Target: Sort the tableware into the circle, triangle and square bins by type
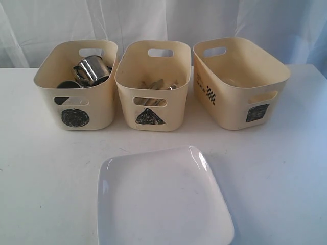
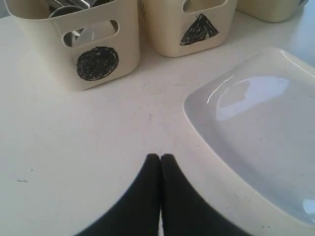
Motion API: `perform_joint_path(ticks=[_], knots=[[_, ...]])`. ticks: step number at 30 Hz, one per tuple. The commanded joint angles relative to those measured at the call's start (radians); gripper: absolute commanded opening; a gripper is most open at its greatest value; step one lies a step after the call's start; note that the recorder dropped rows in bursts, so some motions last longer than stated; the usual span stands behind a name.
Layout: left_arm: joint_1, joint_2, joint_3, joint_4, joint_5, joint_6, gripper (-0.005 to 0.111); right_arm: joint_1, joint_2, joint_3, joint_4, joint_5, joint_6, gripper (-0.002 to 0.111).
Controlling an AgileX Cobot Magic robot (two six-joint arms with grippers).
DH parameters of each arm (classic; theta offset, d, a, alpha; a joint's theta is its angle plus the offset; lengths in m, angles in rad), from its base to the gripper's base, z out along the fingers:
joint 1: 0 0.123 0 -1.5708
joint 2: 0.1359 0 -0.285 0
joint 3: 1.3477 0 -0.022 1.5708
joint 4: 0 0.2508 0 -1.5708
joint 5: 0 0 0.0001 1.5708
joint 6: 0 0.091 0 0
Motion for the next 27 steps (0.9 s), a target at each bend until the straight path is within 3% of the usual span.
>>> perform_joint_path(ticks=[1, 3, 7, 8, 9, 13, 20, 27], knots=[[0.003, -0.006, 0.003, -0.005, -0.006, -0.004, 0.000, -0.007, -0.003, 0.006, -0.003, 0.028, 0.569, 0.000], [0.003, -0.008, 0.063, 0.013, -0.092, -0.004, 0.000, -0.005, -0.003, 0.006, -0.003, 0.032, 0.710, 0.000], [0.027, -0.008, 0.323, 0.013, -0.338, -0.004, 0.000, 0.019, -0.003, 0.006, -0.005, 0.065, 0.743, 0.000], [0.057, -0.008, 0.329, 0.011, -0.304, -0.004, 0.000, 0.037, 0.003, -0.008, -0.005, 0.128, 0.745, 0.000], [0.089, -0.015, 0.329, -0.003, -0.134, -0.006, 0.000, 0.058, 0.014, -0.040, -0.005, 0.220, 0.735, 0.000], [0.224, -0.098, 0.329, -0.055, -0.177, -0.003, 0.000, 0.136, 0.113, -0.167, 0.000, 0.452, 0.549, 0.000], [0.385, -0.271, 0.329, -0.070, -0.177, -0.003, 0.000, 0.172, 0.323, -0.334, 0.000, 0.513, 0.412, 0.000], [0.441, -0.357, 0.329, -0.162, -0.177, -0.003, 0.000, 0.172, 0.488, -0.496, 0.000, 0.668, 0.223, 0.000]])
